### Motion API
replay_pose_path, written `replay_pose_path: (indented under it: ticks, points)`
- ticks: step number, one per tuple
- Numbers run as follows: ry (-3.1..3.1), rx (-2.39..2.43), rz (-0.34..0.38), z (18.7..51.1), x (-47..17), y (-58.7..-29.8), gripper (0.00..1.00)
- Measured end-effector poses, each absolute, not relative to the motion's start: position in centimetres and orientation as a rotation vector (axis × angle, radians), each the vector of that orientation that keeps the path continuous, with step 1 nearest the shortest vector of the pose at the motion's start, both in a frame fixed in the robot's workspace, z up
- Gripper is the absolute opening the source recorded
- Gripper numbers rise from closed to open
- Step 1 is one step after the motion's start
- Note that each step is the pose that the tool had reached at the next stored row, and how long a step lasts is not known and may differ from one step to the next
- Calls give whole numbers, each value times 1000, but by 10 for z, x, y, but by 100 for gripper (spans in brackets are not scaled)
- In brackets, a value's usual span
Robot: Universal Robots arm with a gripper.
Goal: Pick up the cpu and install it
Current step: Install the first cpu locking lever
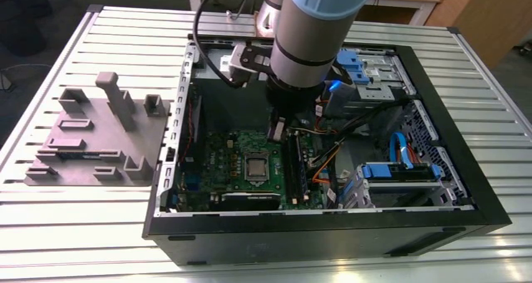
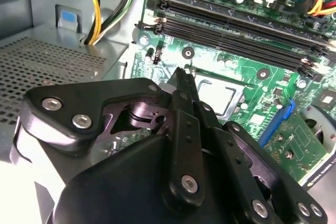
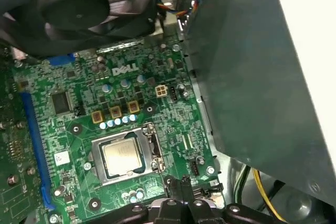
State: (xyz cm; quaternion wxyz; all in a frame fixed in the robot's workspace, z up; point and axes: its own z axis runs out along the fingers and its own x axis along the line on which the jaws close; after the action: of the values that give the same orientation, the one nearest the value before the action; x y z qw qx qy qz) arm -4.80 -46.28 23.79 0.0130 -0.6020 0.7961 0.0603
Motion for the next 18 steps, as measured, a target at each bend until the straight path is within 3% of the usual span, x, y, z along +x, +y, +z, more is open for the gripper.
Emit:
replay_pose_path:
  ticks: [13,18]
  points:
    - [2484,-1892,167,238,-48,-468,10]
    - [2484,-1938,124,237,-49,-468,10]
